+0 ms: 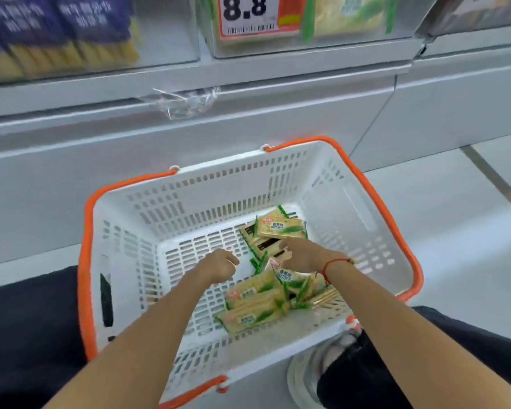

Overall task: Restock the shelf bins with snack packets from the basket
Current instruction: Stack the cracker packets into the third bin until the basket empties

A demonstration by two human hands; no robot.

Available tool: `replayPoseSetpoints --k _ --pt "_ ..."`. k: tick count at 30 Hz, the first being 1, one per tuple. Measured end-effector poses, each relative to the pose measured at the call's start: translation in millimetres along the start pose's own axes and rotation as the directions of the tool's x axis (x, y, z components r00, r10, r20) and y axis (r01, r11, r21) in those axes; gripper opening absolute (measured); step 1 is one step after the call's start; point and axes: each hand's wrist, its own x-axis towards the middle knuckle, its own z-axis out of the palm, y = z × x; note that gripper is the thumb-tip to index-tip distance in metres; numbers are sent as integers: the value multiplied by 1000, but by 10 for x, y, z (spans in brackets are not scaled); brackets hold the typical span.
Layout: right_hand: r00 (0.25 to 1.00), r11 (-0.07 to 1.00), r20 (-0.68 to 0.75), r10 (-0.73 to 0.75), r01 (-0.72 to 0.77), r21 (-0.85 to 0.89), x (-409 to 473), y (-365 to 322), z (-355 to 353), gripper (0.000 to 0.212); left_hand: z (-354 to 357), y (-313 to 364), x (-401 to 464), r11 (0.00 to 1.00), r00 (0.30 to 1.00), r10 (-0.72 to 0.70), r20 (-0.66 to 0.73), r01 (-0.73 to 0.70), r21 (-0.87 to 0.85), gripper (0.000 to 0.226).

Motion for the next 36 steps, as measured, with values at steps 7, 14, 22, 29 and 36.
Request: replayPoseSetpoints --k 7,14,22,29,36 --pt "951 918 119 285 -235 -320 303 111 290 55 440 -291 360 933 965 -78 252 -18 358 58" --pt "986 951 108 125 -89 -295 278 311 232 16 385 -291 339 908 959 -2 285 -117 403 56" --pt "998 997 -64 -22 27 74 -46 210 -142 28 -238 -11 -77 971 970 173 172 -197 137 41" --pt "971 980 -231 -54 96 173 -727 -88 -934 37 -906 669 -1037 917 919 390 -60 -394 -65 42" --pt "878 873 -459 -135 325 365 -1504 -462 -1791 12 -1460 1324 -1931 861 855 421 -304 -482 -164 8"
